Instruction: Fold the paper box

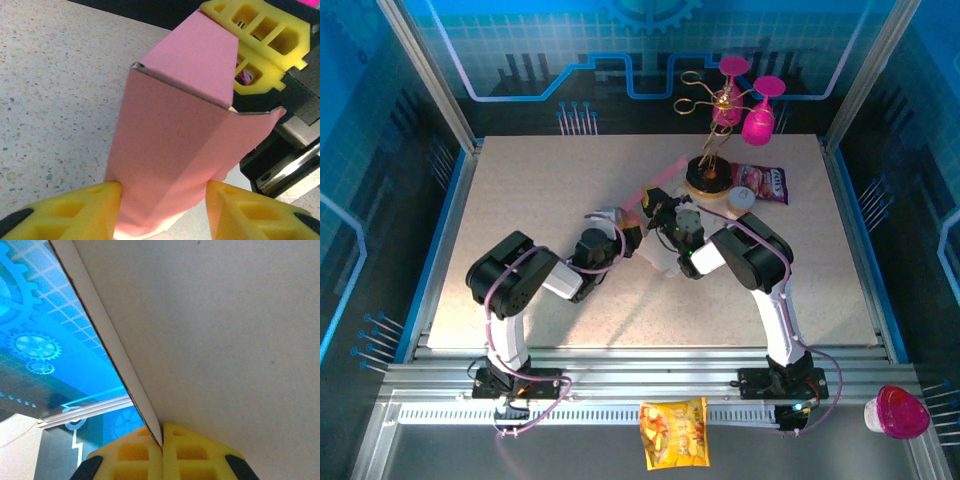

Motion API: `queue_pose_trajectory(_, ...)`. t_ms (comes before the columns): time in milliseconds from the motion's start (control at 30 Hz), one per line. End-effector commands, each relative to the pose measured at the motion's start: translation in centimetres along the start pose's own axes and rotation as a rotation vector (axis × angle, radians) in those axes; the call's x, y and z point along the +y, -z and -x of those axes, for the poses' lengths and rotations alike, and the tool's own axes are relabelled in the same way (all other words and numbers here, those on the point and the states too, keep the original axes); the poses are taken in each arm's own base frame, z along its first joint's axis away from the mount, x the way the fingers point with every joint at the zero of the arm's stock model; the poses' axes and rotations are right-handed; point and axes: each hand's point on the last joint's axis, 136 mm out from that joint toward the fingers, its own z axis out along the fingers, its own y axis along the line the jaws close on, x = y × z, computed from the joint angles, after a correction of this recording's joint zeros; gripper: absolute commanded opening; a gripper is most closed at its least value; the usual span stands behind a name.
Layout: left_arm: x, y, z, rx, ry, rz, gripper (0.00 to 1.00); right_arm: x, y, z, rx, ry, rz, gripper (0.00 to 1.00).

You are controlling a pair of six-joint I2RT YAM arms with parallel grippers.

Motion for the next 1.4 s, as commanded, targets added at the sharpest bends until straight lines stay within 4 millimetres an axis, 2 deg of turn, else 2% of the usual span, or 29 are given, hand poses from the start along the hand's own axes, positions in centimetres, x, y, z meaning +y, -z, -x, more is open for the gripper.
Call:
queue_pose_trajectory(0, -1.4, -1.3, 2.9, -0.088, 0.015, -0.028, 0.54, -3.0, 0.6, -2.7, 0.099, -0.030, -0.089, 0.00)
queue_pose_trajectory(167, -0.6, -1.4, 3.0, -0.091, 0.026, 0.023, 0.56, -3.2, 0.8, -2.5, 0.089, -0.042, -0.103, 0.00)
queue_pose_trajectory(333, -0.4, -1.9, 3.2, -0.083, 0.021, 0.054, 0.53, -3.3, 0.8, -2.7, 0.089, -0.054, -0.123, 0.00)
queue_pose_trajectory(767, 0.0, -2.2, 4.2, -0.062, 0.003, 0.113, 0.30, -4.3, 0.5, -3.9, 0.117, -0.083, -0.214, 0.00)
queue_pose_trajectory(867, 0.2, -1.8, 4.4, -0.065, -0.008, 0.129, 0.23, -4.2, 0.3, -4.1, 0.116, -0.086, -0.225, 0.00)
queue_pose_trajectory(1167, 1.8, -0.3, 4.9, -0.070, -0.012, 0.183, 0.14, -4.9, 0.1, -6.0, 0.103, -0.111, -0.262, 0.00)
queue_pose_trajectory(1367, 2.1, 0.7, 5.2, -0.071, -0.012, 0.197, 0.01, -5.0, 0.2, -7.3, 0.096, -0.123, -0.290, 0.00)
